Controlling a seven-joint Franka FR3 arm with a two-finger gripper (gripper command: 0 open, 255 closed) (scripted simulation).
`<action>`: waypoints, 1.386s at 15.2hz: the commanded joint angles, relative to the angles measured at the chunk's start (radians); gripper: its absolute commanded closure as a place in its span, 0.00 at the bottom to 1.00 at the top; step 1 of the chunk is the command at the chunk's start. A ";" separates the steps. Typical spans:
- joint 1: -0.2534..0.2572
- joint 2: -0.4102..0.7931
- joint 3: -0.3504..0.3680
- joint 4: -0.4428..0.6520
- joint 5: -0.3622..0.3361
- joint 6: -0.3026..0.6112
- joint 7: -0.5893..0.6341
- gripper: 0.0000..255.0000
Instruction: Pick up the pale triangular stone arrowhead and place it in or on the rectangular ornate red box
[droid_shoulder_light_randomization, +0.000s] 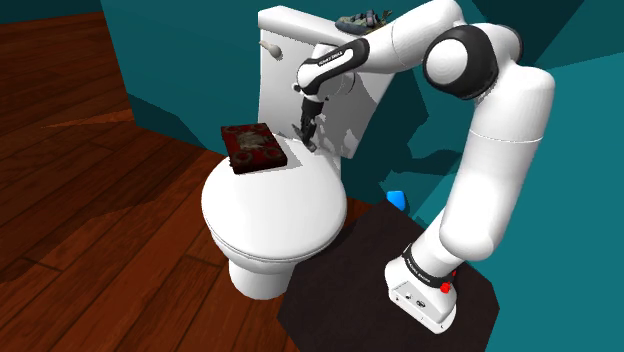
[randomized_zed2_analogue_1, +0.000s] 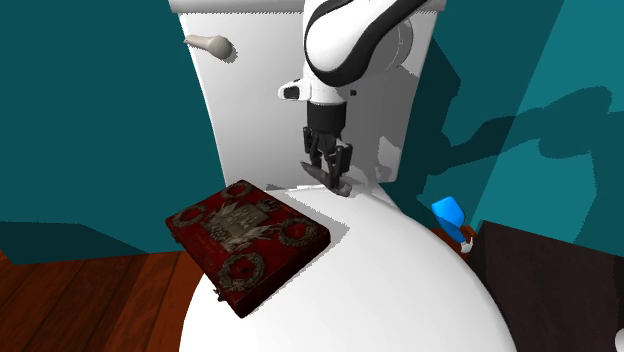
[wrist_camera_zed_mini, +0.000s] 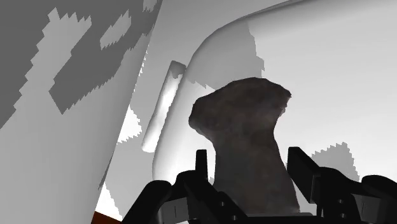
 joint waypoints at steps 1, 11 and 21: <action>0.000 -0.010 -0.003 0.014 -0.005 -0.024 0.004 1.00; 0.007 -0.081 -0.013 0.058 -0.033 -0.136 0.027 1.00; 0.067 -0.047 0.023 0.170 -0.038 -0.204 0.137 1.00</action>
